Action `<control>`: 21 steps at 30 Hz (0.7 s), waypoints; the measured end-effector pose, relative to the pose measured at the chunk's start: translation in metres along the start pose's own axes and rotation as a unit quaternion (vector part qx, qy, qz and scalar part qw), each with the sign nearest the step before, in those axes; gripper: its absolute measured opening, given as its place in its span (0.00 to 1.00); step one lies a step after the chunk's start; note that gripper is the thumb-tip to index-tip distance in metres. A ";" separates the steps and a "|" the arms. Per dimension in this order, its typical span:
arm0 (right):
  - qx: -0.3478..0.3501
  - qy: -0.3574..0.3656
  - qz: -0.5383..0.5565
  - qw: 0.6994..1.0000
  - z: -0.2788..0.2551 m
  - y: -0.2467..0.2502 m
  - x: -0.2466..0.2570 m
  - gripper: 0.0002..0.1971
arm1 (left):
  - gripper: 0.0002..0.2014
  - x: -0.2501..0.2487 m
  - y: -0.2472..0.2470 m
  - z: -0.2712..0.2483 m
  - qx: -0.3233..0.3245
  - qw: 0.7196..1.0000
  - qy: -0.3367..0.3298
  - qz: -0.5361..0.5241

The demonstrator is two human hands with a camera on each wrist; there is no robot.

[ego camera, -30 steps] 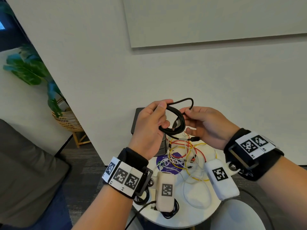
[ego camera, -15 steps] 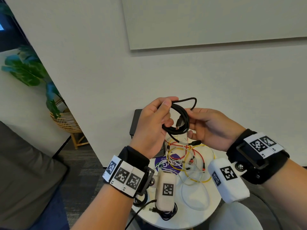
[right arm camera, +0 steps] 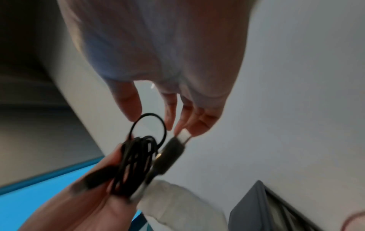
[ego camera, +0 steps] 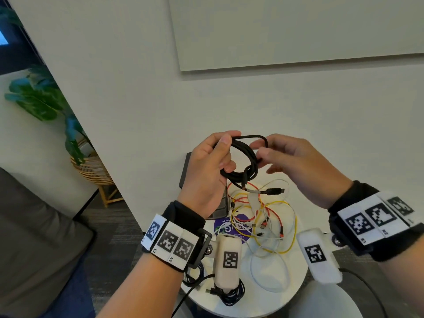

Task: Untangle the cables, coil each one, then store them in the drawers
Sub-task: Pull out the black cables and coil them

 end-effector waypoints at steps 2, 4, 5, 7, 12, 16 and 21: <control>0.008 0.042 -0.068 0.997 -0.006 -0.012 0.006 0.08 | 0.12 0.003 0.000 0.001 0.000 1.000 0.006 0.002; 0.024 0.028 -0.051 0.998 -0.010 -0.020 0.006 0.11 | 0.12 0.004 0.000 0.001 0.002 1.000 0.009 -0.003; 0.037 0.005 -0.025 0.999 -0.011 -0.022 0.003 0.12 | 0.12 0.003 0.001 0.001 0.001 1.000 0.008 -0.004; 0.040 -0.013 -0.027 0.999 -0.009 -0.020 0.001 0.14 | 0.12 0.002 0.001 -0.001 -0.002 1.000 0.008 0.000; -0.088 0.115 -0.131 0.981 -0.011 -0.008 0.023 0.14 | 0.12 -0.001 -0.004 0.000 0.002 1.000 0.001 -0.006; -0.044 0.081 -0.081 0.992 -0.013 -0.016 0.019 0.17 | 0.12 0.001 -0.003 -0.001 0.008 1.000 0.005 0.001; 0.064 0.066 -0.296 0.951 -0.007 -0.027 0.024 0.10 | 0.12 0.003 -0.004 -0.004 0.019 0.999 0.015 0.029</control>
Point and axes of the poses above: each hand's wrist, its own z-axis towards the middle knuckle, its own y-axis out of the back of the hand, x = y × z, the point moved 8 cm from there along z, towards the middle knuckle, and after that the axes turned 4 degrees about z, right-handed, at the moved point
